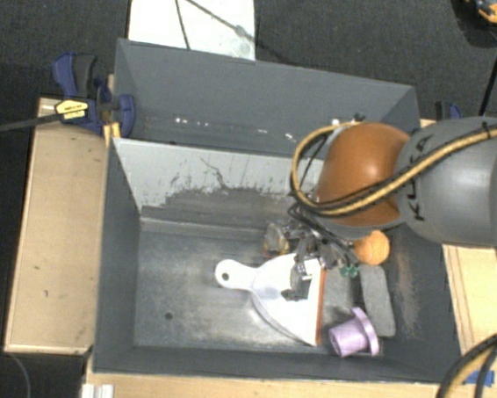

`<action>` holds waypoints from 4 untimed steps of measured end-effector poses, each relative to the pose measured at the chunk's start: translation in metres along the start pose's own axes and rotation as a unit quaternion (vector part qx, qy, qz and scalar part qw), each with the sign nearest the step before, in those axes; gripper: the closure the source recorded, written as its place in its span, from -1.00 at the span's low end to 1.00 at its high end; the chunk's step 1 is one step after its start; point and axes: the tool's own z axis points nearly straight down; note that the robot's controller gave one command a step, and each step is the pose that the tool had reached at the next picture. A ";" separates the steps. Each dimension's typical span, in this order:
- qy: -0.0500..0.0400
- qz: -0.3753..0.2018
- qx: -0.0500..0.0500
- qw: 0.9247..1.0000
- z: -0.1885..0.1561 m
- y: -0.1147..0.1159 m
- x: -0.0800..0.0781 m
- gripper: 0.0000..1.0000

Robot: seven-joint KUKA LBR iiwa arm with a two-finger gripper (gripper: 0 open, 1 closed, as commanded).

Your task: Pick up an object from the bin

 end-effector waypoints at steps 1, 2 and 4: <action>0.000 -0.126 0.000 0.992 0.020 0.003 -0.006 1.00; 0.000 -0.126 0.000 0.992 0.020 0.003 -0.006 1.00; -0.001 -0.170 0.001 0.985 -0.194 -0.013 -0.007 1.00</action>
Offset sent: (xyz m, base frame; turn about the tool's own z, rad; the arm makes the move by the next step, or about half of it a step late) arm 0.0000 0.0000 0.0000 0.0000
